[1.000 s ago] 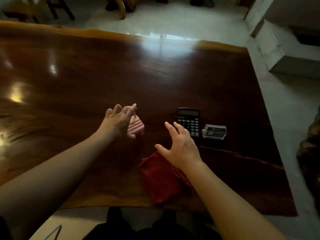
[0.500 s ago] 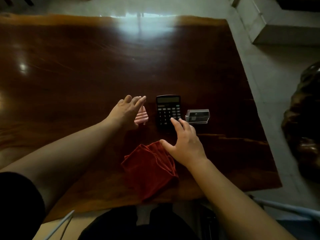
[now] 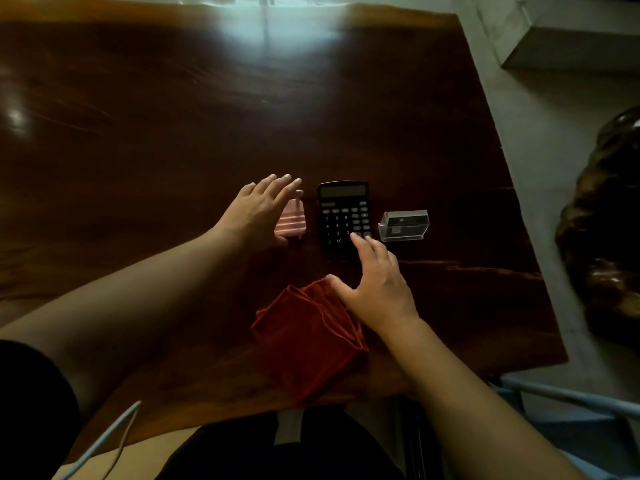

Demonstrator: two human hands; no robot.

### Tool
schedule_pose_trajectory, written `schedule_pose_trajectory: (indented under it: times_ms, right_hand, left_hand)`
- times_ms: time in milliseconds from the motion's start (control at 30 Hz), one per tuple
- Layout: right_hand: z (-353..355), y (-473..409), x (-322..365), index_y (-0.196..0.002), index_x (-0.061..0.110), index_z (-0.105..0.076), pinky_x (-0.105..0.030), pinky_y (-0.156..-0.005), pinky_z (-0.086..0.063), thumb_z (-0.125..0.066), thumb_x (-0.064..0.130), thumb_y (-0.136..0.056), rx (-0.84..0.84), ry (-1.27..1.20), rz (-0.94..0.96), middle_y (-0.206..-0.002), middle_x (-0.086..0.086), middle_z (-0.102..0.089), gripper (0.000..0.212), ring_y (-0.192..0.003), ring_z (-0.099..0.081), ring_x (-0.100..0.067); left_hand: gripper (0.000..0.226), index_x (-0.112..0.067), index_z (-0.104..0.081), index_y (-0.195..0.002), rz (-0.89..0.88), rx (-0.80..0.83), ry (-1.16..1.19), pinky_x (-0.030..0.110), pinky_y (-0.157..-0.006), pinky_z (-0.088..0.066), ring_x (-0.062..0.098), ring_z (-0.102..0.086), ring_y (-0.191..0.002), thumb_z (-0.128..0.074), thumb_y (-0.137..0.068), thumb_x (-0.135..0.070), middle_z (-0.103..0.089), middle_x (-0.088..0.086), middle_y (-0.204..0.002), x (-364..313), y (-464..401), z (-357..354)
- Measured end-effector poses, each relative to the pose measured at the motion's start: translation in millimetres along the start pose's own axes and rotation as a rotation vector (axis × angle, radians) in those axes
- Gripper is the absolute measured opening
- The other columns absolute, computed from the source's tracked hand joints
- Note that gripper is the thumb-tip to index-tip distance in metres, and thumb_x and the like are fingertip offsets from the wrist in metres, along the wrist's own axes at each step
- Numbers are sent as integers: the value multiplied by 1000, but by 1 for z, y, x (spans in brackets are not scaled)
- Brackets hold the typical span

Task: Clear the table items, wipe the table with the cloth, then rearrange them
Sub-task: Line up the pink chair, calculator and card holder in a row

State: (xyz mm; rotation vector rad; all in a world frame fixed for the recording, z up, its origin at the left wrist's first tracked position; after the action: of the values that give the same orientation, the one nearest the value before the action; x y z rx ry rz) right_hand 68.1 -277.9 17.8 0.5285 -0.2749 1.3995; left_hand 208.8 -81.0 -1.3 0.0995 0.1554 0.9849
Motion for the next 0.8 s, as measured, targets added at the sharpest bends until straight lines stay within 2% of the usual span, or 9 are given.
schedule_pose_trajectory:
  times_ms: [133, 267, 367, 500, 633, 800]
  right_hand:
    - [5, 0, 8, -156, 31, -24, -50, -107, -44, -65, 62, -87, -11, 3, 23, -161, -1, -29, 86, -147, -26, -22]
    - [14, 2, 15, -156, 30, -26, -48, -106, -45, -66, 60, -87, -42, -3, 50, -159, -1, -32, 85, -145, -28, -22]
    - [18, 7, 18, -155, 30, -26, -48, -105, -44, -67, 59, -87, -59, -9, 60, -159, -1, -33, 85, -145, -28, -22]
    - [14, 18, 14, -155, 30, -27, -47, -105, -44, -67, 59, -87, -51, -20, 44, -159, 0, -32, 84, -146, -28, -21]
    - [-3, 33, -1, -155, 29, -29, -44, -103, -45, -68, 56, -88, -5, -35, -32, -159, 1, -32, 83, -145, -30, -21]
    - [-34, 53, -29, -156, 25, -28, -43, -105, -44, -72, 53, -87, 106, -49, -220, -159, -2, -33, 86, -142, -36, -23]
  left_hand:
    - [107, -16, -21, -158, 16, -156, 95, 54, -117, -30, 35, -20, -152, -75, -76, -60, -26, 13, -164, -3, 16, 20]
    - [95, -15, -31, -155, -21, -265, 272, 47, -115, -28, 35, -24, -149, -74, -78, -51, -33, 14, -159, -10, 38, 32]
    - [93, -22, -31, -155, -31, -252, 340, 41, -112, -30, 28, -26, -145, -79, -78, -42, -34, 8, -158, -18, 55, 29]
    - [94, -23, -26, -155, 54, -71, 441, 42, -108, -43, 26, -39, -137, -79, -80, -43, -39, 6, -154, -29, 71, 1]
    - [98, -21, -21, -158, 174, 139, 508, 40, -109, -40, 25, -40, -138, -78, -81, -44, -39, 6, -154, -41, 79, -38]
    - [93, -17, -25, -157, 240, 300, 544, 42, -115, -37, 27, -37, -142, -76, -84, -44, -38, 9, -156, -68, 81, -74]
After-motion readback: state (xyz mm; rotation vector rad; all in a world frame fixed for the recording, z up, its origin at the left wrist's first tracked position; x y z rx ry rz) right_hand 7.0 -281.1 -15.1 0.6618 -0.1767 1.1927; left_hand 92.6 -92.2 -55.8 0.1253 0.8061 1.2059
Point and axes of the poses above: each hand's wrist, its own y-axis away from the middle knuckle, its own z-axis out of the back of the hand, x = y × z, the point moved 6 cm from there along -y, towards the middle knuckle
